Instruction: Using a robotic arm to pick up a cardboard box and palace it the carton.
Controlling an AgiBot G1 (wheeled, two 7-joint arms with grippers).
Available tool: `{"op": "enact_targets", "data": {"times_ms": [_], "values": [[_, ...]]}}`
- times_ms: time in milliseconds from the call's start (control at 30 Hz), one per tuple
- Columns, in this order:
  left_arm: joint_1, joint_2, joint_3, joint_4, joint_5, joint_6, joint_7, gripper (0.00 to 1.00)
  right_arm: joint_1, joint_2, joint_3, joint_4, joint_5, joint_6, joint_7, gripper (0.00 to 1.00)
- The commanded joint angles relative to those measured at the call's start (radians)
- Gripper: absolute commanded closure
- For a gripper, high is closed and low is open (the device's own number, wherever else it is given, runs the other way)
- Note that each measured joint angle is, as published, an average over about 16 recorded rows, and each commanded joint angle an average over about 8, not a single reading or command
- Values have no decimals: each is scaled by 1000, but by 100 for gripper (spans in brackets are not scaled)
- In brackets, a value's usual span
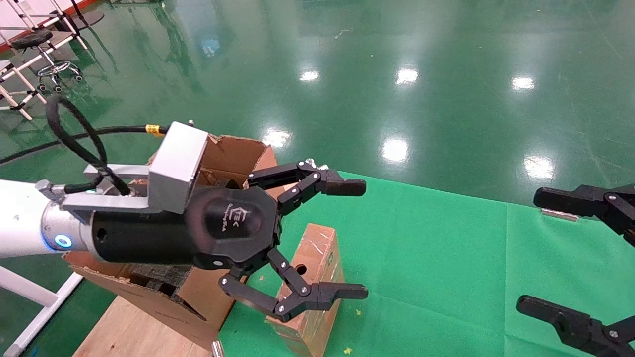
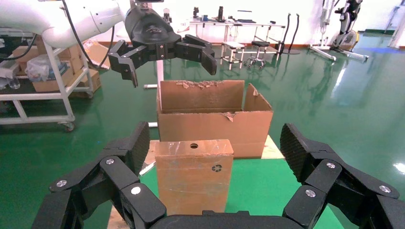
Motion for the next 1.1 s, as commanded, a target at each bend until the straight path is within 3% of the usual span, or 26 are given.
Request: {"op": "enact_targets", "data": {"times_ms": [33,367,400,633,667,900,1100], "values": [[0,0,0,0,0,0,0,0,0,0,0,0,0,0,0,0],[0,0,0,0,0,0,0,0,0,0,0,0,0,0,0,1],[0,0,0,0,0,0,0,0,0,0,0,0,0,0,0,9],[0,0,0,0,0,0,0,0,0,0,0,0,0,0,0,95],[0,0,0,0,0,0,0,0,0,0,0,0,0,0,0,100],[-3,-6,6,9,-5,1,-34,0,0,0,0,0,0,0,0,100],[-73,-40,51,0,65,13,-149,0,0,0,0,0,0,0,0,100]]}}
